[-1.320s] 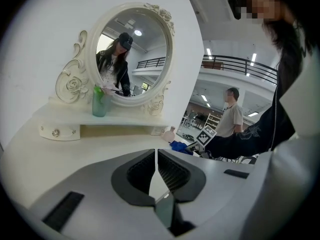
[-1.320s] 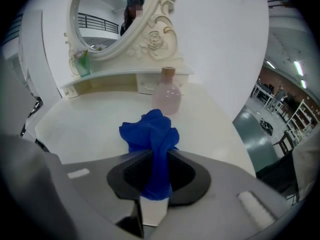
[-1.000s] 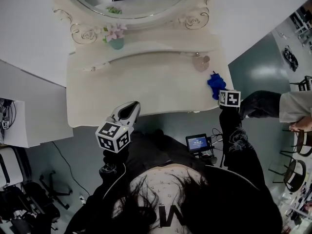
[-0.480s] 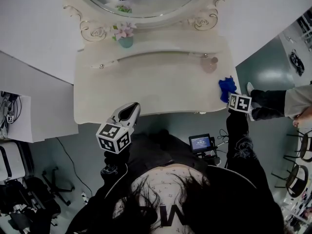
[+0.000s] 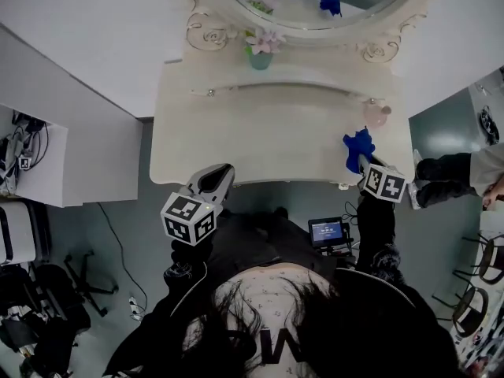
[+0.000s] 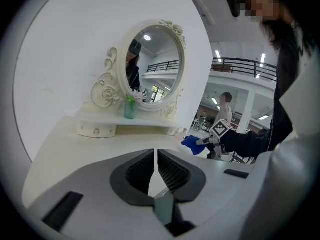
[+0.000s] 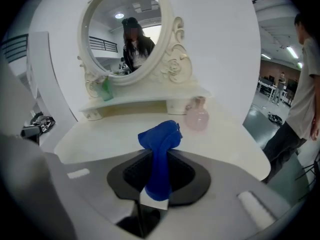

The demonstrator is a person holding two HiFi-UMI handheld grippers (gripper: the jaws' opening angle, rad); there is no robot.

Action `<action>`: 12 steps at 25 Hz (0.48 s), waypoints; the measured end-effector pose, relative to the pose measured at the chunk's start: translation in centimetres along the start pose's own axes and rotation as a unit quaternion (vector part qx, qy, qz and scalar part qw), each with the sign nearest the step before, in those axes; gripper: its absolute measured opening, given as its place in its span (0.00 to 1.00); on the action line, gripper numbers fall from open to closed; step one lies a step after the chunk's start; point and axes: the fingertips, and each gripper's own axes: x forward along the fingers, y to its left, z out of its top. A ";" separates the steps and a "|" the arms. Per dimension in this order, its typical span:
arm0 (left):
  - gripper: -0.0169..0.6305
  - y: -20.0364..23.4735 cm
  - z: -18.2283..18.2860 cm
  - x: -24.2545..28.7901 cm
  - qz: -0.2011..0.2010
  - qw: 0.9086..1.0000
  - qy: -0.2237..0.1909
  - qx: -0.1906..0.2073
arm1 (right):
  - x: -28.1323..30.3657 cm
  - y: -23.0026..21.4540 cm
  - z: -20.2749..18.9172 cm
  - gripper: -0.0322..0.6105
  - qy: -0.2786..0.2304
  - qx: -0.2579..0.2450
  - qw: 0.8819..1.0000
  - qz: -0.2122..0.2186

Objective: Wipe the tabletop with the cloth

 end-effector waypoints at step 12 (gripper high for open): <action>0.03 11.1 -2.0 -12.4 0.059 0.998 -0.014 -0.023 | 2.8 29.6 0.3 0.18 -0.006 -0.098 0.981 0.169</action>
